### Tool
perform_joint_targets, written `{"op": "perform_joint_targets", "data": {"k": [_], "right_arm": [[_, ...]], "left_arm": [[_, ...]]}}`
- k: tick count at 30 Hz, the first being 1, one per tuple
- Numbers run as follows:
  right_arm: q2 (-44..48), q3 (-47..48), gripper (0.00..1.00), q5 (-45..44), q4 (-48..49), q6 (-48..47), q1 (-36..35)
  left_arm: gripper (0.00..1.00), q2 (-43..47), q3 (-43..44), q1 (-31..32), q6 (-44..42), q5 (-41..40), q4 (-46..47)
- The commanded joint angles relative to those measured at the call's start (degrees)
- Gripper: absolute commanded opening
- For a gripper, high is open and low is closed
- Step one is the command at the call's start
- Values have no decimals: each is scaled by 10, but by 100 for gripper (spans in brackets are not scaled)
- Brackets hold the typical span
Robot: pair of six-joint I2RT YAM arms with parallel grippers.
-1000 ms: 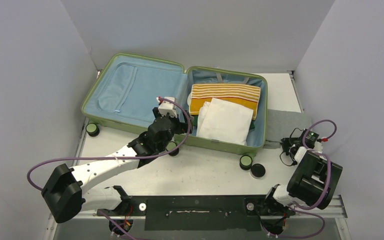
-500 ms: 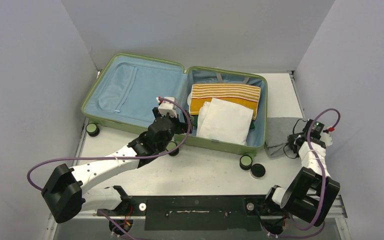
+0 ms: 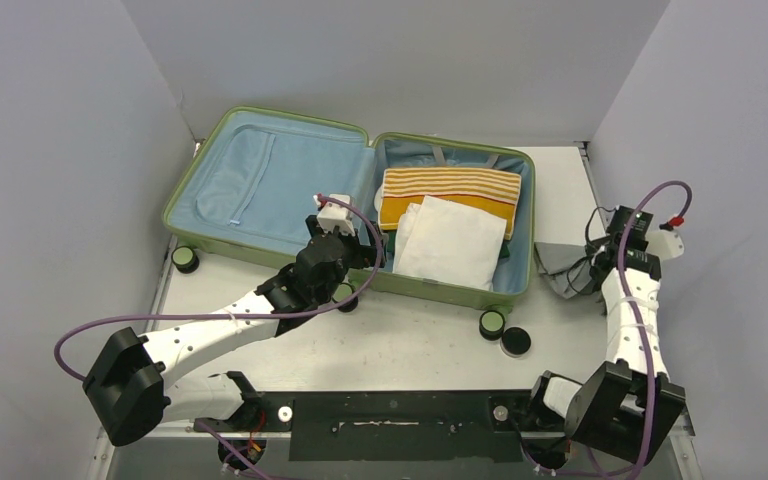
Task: Pack the luggage
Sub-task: Pick up the clothes at the center of the board.
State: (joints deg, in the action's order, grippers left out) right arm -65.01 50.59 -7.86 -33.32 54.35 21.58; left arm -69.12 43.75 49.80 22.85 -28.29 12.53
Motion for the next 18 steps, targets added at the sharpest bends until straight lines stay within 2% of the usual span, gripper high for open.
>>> {"op": "perform_joint_targets", "data": {"k": [1,12,18], "right_arm": [[28,82,0,-60,-14,-24,-29],[12,275,0,-66,-61,-73,-110],[-22,371,0,13,-62,-102,-155]], "left_arm": [[91,17,20,2,-6,-9,8],[91,16,21,2,-11,-14,9],[91,24,21,0,-35,-32,23]]}}
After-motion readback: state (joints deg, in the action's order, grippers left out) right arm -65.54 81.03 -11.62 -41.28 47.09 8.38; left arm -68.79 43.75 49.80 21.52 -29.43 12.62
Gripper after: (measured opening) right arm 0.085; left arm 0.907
